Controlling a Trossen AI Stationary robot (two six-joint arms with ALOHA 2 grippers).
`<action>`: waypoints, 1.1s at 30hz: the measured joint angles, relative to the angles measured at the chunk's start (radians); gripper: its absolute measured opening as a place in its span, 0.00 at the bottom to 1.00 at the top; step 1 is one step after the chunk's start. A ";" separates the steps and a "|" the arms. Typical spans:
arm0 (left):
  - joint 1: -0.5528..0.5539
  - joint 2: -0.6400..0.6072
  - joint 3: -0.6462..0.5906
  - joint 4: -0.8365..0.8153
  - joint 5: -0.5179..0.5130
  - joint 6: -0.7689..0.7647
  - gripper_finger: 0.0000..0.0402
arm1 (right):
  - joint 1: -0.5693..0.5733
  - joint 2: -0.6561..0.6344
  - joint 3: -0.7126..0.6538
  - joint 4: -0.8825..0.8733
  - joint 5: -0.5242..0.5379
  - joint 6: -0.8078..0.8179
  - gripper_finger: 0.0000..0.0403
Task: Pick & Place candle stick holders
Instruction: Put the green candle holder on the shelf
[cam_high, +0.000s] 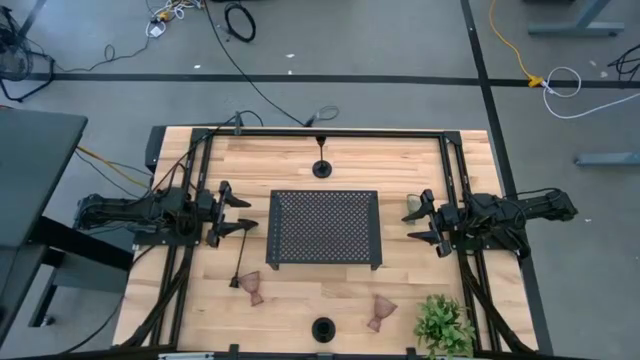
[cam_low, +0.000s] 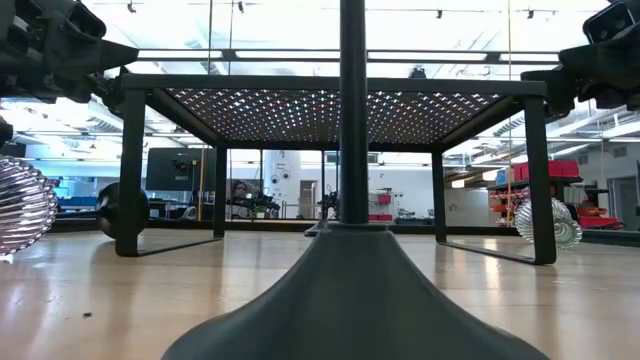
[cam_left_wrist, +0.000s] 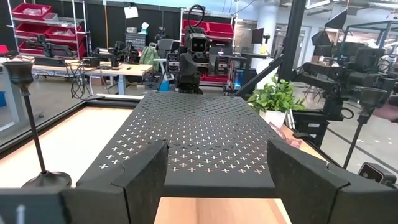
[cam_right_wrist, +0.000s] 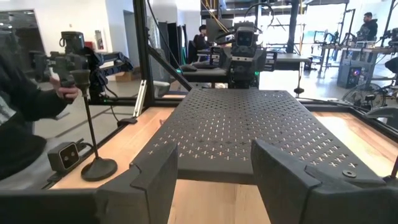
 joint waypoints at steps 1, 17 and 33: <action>0.000 0.000 0.000 0.000 -0.001 0.000 0.67 | 0.000 0.000 0.000 0.006 0.000 0.000 0.51; 0.000 0.000 0.000 0.012 -0.067 0.001 0.67 | 0.000 0.000 0.000 0.294 0.340 0.032 0.51; 0.000 0.000 0.000 0.012 -0.066 -0.002 0.67 | 0.056 0.347 0.000 0.664 0.151 0.329 0.51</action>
